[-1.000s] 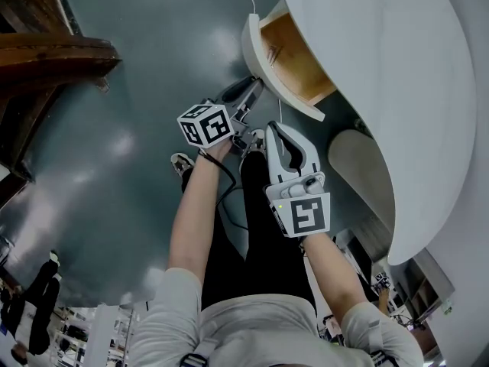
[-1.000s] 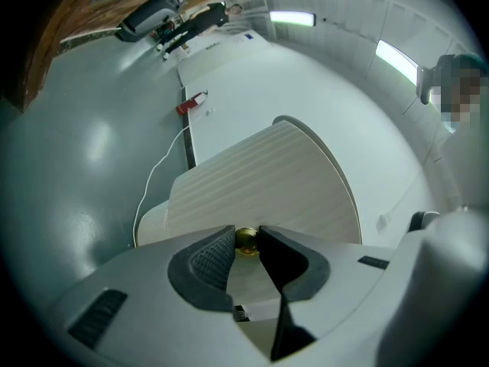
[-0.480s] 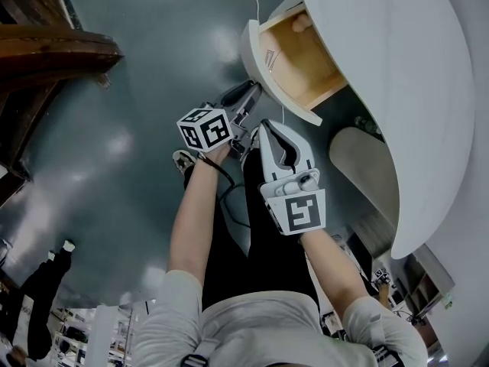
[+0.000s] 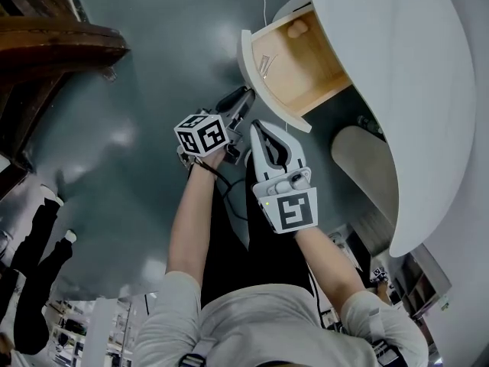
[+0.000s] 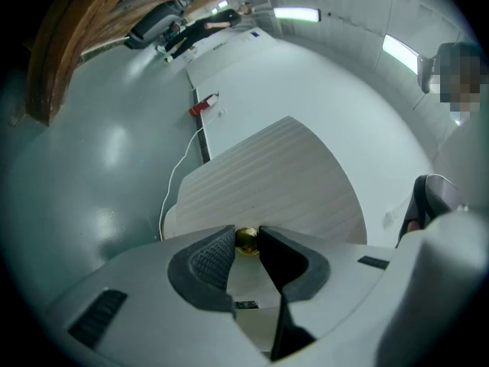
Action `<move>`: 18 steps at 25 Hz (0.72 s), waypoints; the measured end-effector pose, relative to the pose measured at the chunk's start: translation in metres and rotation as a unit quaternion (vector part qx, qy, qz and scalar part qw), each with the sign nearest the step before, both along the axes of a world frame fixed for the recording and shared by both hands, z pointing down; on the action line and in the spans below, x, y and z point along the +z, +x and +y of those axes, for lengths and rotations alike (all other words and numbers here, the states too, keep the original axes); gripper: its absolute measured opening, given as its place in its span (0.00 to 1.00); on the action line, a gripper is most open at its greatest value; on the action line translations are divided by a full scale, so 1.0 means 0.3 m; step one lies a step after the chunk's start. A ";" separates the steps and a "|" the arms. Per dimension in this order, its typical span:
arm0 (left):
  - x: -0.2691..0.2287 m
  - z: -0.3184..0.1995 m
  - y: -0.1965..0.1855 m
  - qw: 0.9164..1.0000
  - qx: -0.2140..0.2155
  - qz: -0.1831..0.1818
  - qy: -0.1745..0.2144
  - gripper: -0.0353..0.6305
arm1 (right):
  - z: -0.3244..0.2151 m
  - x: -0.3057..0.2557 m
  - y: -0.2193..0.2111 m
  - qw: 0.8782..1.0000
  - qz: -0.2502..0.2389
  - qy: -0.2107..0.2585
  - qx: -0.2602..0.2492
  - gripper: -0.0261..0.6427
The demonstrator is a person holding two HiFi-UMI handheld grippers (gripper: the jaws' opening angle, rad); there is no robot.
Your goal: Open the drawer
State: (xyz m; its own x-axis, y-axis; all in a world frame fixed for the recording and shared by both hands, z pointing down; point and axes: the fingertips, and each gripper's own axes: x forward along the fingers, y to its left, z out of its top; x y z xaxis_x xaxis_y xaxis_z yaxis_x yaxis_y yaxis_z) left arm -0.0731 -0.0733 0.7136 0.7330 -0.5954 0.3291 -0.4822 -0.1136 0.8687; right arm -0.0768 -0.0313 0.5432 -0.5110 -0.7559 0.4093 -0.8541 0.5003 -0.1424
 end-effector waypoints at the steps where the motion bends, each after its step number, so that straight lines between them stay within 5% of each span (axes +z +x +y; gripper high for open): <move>1: 0.000 0.001 0.000 1.000 -0.001 -0.001 -0.001 0.21 | 0.000 -0.002 0.001 1.000 0.000 -0.001 -0.001 0.06; 18: -0.004 0.004 -0.013 1.000 0.004 -0.001 -0.005 0.19 | -0.007 0.002 0.015 0.999 -0.007 0.005 0.031 0.06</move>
State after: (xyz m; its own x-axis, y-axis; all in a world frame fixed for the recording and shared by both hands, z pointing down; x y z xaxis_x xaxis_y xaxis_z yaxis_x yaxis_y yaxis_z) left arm -0.0771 -0.0720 0.7123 0.7365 -0.5868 0.3367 -0.4836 -0.1088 0.8685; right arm -0.0725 -0.0333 0.5438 -0.4684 -0.7903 0.3950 -0.8815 0.4478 -0.1495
